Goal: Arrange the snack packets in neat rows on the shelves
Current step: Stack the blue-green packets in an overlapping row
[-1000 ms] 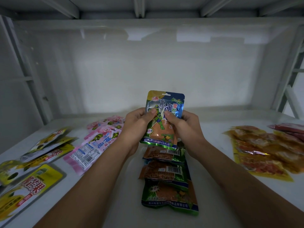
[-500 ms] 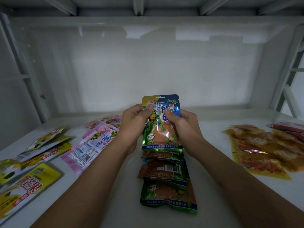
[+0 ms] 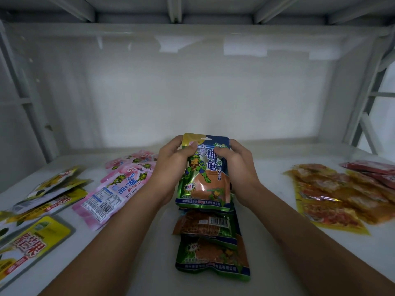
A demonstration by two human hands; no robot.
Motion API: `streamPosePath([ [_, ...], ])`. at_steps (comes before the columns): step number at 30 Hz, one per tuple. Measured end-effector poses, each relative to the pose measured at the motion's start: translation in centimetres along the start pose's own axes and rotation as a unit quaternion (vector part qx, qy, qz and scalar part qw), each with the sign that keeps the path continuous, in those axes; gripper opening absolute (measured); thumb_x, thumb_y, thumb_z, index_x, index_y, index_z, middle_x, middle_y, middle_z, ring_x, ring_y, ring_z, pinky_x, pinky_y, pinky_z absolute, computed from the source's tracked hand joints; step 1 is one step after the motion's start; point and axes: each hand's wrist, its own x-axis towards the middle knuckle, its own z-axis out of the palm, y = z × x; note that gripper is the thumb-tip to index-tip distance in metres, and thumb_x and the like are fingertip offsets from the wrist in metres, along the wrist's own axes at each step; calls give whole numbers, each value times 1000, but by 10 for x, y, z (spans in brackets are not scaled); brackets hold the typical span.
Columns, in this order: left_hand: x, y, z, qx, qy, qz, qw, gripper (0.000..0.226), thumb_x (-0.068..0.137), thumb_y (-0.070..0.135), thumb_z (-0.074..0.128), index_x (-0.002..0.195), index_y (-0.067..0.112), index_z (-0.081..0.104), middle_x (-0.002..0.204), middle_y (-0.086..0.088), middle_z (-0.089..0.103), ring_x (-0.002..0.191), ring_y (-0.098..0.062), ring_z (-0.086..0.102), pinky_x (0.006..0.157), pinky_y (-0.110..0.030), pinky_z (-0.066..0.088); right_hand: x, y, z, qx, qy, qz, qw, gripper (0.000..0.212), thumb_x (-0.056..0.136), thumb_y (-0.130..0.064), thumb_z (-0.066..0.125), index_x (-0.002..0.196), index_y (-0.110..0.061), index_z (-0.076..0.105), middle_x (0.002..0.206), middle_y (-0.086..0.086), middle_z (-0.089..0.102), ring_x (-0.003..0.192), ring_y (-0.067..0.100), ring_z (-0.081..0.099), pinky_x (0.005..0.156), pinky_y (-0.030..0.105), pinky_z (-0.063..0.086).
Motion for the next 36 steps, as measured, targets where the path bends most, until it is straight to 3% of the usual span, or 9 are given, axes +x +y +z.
streamPosePath([
  [3, 0, -2, 1, -7, -4, -3, 1000, 13, 105, 16, 60, 110, 17, 72, 103, -10, 80, 93, -32, 78, 87, -49, 62, 1, 0, 0, 0, 7, -2, 1000, 22, 96, -1, 57, 108, -14, 70, 90, 11, 79, 75, 23, 76, 69, 38, 61],
  [8, 2, -1, -2, -7, -16, -46, 999, 16, 101, 23, 67, 108, 12, 77, 103, -12, 81, 97, -34, 77, 91, -47, 61, 4, 4, 0, 1, 17, -22, 1000, 21, 103, -4, 56, 112, -18, 70, 96, 10, 79, 78, 21, 77, 65, 33, 62],
  [13, 0, -6, -1, 37, -15, -36, 999, 13, 101, 20, 69, 97, 11, 78, 93, -9, 81, 80, -23, 77, 70, -32, 61, 5, 8, -2, -13, 20, -27, 999, 14, 103, -15, 64, 117, -11, 67, 86, 0, 80, 75, 14, 77, 62, 29, 60],
  [18, 1, -5, -5, -7, 7, -2, 1000, 20, 99, 23, 70, 109, 6, 75, 99, -13, 81, 88, -29, 78, 80, -40, 65, 3, 8, -1, -65, -50, -4, 997, 21, 103, -25, 64, 95, -9, 74, 80, 3, 79, 65, 14, 75, 54, 25, 56],
  [23, 2, -5, -2, 9, -17, -49, 999, 40, 93, 33, 77, 113, -1, 73, 103, -17, 79, 97, -37, 77, 87, -49, 63, 9, 14, -5, -105, 34, -70, 991, 23, 102, -28, 65, 88, -14, 77, 82, 6, 80, 76, 22, 77, 71, 39, 63],
  [27, -1, -7, 0, 85, -63, -63, 992, 29, 97, 30, 73, 105, 3, 76, 93, -12, 80, 76, -20, 76, 59, -30, 60, 9, 13, -8, -82, 52, -73, 993, 24, 102, -31, 66, 96, -11, 78, 88, 10, 80, 84, 31, 78, 77, 47, 65],
  [30, -1, -9, -1, 81, -51, -34, 995, 24, 100, 22, 69, 102, -1, 75, 86, -10, 79, 68, -15, 74, 52, -24, 54, 9, 14, -6, -88, 53, -61, 993, 31, 100, -37, 68, 97, -8, 77, 88, 12, 80, 83, 32, 78, 78, 52, 65],
  [33, 1, -12, -3, 80, -40, -10, 996, 17, 103, 15, 64, 95, 3, 74, 77, -2, 78, 64, -10, 73, 55, -21, 54, 10, 14, -4, -142, 52, -59, 987, 60, 88, -63, 68, 92, -4, 74, 86, 16, 77, 83, 35, 76, 79, 58, 62],
  [36, 7, -15, -7, 73, -13, 3, 997, 14, 102, 13, 66, 98, 5, 76, 89, -8, 81, 77, -17, 76, 69, -27, 61, 7, 16, -3, -226, 14, -78, 971, 40, 97, -47, 68, 90, -9, 76, 80, 4, 77, 76, 21, 75, 74, 46, 62],
])
